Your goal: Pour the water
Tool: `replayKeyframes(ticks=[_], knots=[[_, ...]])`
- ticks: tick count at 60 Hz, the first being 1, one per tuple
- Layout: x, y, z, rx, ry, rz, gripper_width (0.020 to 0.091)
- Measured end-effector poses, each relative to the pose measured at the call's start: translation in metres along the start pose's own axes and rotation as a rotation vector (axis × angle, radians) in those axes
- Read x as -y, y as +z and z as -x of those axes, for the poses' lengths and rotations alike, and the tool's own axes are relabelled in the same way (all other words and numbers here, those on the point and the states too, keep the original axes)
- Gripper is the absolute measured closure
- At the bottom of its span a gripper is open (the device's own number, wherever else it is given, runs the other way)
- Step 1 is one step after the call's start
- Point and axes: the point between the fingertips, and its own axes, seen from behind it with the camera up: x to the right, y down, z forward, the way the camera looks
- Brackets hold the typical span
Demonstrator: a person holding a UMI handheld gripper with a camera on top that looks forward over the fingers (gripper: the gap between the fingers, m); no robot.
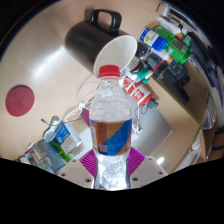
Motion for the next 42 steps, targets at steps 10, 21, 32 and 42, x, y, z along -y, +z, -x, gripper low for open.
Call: replayKeyframes(ticks=[10, 21, 32, 42], knots=[[0.000, 0.000, -0.005, -0.008, -0.029, -0.009, 0.0750], [-0.011, -0.002, -0.003, 0.004, 0.303, -0.032, 0.0752], [-0.033, -0.019, 0.019, 0.109, 1.345, -0.076, 0.0750], [-0.028, -0.048, 0.057, 0.114, 2.069, -0.150, 0.0747]])
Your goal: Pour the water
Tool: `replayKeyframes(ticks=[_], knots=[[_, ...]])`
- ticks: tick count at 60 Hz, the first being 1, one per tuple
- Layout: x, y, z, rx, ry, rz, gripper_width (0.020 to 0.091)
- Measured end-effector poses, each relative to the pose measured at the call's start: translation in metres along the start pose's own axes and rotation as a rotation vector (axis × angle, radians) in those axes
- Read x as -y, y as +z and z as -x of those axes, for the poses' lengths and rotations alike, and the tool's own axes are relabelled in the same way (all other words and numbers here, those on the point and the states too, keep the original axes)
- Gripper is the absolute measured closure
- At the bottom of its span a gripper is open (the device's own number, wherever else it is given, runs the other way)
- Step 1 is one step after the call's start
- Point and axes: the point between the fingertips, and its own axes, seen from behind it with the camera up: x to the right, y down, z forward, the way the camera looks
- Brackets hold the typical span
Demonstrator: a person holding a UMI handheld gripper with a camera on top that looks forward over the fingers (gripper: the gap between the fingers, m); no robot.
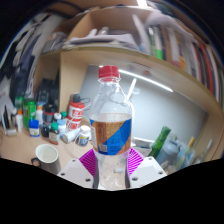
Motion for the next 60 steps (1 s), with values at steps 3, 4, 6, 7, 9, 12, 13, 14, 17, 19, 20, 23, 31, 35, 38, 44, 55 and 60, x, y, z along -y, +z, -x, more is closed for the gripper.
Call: replayKeyframes(ticks=[3, 4, 6, 7, 9, 12, 13, 14, 17, 19, 20, 23, 31, 35, 38, 44, 55, 60], knots=[[-0.012, -0.007, -0.008, -0.021, 0.123, -0.020, 0.0748], [-0.017, -0.009, -0.009, -0.023, 0.160, -0.020, 0.0748], [-0.031, -0.010, -0.007, -0.020, 0.229, -0.005, 0.0748], [-0.037, -0.011, -0.006, -0.017, 0.257, 0.000, 0.0747], [-0.047, -0.012, -0.003, -0.004, 0.305, 0.000, 0.0748], [-0.063, -0.012, 0.008, 0.017, 0.345, -0.018, 0.0748], [-0.067, -0.012, 0.010, 0.024, 0.350, -0.019, 0.0749], [-0.071, -0.011, 0.012, 0.029, 0.352, -0.019, 0.0750], [-0.082, -0.010, 0.017, 0.039, 0.351, -0.025, 0.0747], [-0.089, -0.009, 0.021, 0.047, 0.343, -0.029, 0.0748], [-0.092, -0.010, 0.024, 0.049, 0.340, -0.030, 0.0746], [-0.102, -0.009, 0.031, 0.073, 0.343, -0.021, 0.0739], [-0.112, -0.013, 0.037, 0.100, 0.326, -0.078, 0.0708], [-0.112, -0.016, 0.037, 0.101, 0.321, -0.098, 0.0698], [-0.112, -0.016, 0.037, 0.100, 0.326, -0.106, 0.0698], [-0.112, -0.015, 0.037, 0.102, 0.321, -0.103, 0.0660], [-0.136, -0.024, 0.036, 0.098, 0.262, 0.050, 0.0344], [-0.142, -0.043, 0.035, 0.087, 0.280, 0.084, 0.0272]])
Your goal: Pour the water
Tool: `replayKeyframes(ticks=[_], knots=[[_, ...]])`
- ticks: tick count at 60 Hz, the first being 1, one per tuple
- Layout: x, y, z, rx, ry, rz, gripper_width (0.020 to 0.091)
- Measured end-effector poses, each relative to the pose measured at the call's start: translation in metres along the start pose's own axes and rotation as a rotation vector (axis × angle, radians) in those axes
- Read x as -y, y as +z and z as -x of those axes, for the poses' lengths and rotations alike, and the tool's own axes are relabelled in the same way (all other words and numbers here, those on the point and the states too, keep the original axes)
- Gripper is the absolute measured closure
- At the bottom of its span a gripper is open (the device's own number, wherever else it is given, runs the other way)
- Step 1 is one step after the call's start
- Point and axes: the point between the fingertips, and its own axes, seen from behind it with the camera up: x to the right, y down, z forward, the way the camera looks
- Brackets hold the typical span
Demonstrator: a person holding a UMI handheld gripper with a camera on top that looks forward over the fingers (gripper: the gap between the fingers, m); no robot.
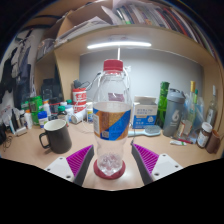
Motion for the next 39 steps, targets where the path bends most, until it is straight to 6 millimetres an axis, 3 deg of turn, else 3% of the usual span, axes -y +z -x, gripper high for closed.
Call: replayKeyframes(ticks=[7, 11, 29, 39], knots=[[-0.008, -0.042, 0.004, -0.008, 0.050, 0.056, 0.0277], [-0.002, -0.076, 0.013, -0.002, 0.067, 0.069, 0.0273], [0.074, -0.260, 0.060, -0.073, 0.075, 0.037, 0.0277], [0.107, -0.342, 0.083, -0.111, 0.067, 0.015, 0.0281]])
